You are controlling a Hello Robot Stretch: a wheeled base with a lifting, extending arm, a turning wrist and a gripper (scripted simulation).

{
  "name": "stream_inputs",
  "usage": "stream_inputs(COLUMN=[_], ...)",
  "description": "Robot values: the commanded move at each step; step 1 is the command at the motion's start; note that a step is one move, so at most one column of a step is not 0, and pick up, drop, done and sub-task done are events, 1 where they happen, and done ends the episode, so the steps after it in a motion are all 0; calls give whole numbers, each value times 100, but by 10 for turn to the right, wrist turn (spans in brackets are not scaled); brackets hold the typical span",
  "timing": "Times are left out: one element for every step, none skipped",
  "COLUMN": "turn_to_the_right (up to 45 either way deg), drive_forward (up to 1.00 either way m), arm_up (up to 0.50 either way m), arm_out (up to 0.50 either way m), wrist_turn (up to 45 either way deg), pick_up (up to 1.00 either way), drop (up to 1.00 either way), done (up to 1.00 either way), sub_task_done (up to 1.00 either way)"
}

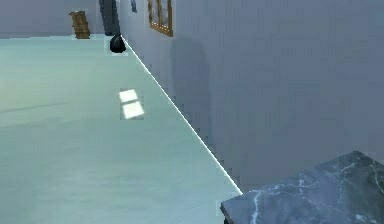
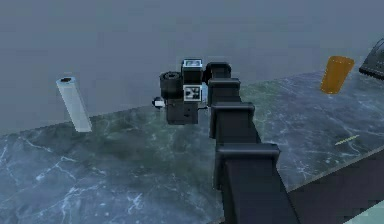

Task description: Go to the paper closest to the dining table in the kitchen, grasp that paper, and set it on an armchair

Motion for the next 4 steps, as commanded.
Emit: stream_inputs(turn_to_the_right=[0,0,0,0], drive_forward=[0,0,0,0], arm_up=[0,0,0,0], arm_out=[0,0,0,-22], wrist_turn=[-450,-450,-330,0], pick_up=[0,0,0,0], drop=[0,0,0,0], done=[0,0,0,0], sub_task_done=[0,0,0,0])
